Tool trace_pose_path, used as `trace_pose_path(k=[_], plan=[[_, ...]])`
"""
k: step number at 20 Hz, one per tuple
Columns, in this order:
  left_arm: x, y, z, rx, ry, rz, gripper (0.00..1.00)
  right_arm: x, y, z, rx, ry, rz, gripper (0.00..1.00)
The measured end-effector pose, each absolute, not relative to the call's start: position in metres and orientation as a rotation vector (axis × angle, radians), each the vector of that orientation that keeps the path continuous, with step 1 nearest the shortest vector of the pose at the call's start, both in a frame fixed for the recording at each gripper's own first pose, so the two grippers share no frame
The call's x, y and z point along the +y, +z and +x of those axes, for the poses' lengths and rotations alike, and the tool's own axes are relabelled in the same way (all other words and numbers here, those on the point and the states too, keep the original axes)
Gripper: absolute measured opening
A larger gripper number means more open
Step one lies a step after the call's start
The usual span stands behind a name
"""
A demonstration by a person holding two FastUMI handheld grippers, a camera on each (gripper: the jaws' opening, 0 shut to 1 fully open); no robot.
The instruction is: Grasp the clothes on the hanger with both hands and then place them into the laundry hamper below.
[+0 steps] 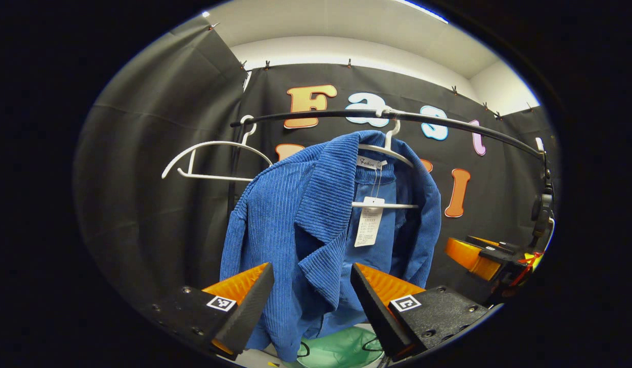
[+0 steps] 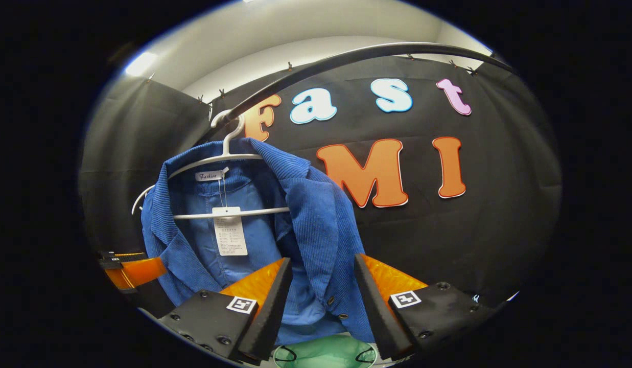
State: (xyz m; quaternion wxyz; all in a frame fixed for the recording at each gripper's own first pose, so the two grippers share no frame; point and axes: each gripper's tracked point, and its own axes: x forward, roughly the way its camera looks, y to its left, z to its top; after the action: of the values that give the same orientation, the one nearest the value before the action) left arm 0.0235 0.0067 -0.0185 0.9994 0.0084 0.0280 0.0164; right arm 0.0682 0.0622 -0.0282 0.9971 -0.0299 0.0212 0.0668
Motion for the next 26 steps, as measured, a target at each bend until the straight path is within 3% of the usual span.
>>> trace_pose_path(k=[4,12,14,15,16,18,19,20,21,24,26], plan=[[0.007,-0.017,0.028,0.053,0.038,0.026,0.95,0.074,-0.038,0.095,0.067,0.141,-0.051,0.70],[0.009,-0.015,0.033,0.051,0.061,0.046,0.92,0.071,-0.051,0.146,0.082,0.100,-0.045,0.72],[0.010,-0.016,0.033,0.053,0.070,0.050,0.92,0.072,-0.056,0.152,0.093,0.115,-0.036,0.55],[0.011,-0.017,0.032,0.056,0.076,0.052,0.92,0.071,-0.058,0.154,0.097,0.116,-0.036,0.64],[0.012,-0.018,0.033,0.061,0.082,0.052,0.95,0.072,-0.059,0.155,0.102,0.124,-0.028,0.52],[0.014,-0.019,0.033,0.065,0.090,0.049,0.92,0.075,-0.061,0.158,0.109,0.141,-0.016,0.29],[0.015,-0.019,0.032,0.065,0.095,0.047,0.92,0.076,-0.062,0.160,0.112,0.154,-0.010,0.27],[0.016,-0.019,0.031,0.064,0.099,0.047,0.95,0.077,-0.063,0.160,0.113,0.162,-0.008,0.39],[0.016,-0.018,0.032,0.062,0.103,0.047,0.95,0.076,-0.063,0.162,0.114,0.170,-0.006,0.39],[0.016,-0.020,0.035,0.067,0.103,0.045,0.92,0.080,-0.067,0.164,0.135,0.197,0.024,0.08],[0.013,-0.023,0.039,0.074,0.098,0.041,0.92,0.076,-0.065,0.162,0.130,0.200,0.031,0.08]])
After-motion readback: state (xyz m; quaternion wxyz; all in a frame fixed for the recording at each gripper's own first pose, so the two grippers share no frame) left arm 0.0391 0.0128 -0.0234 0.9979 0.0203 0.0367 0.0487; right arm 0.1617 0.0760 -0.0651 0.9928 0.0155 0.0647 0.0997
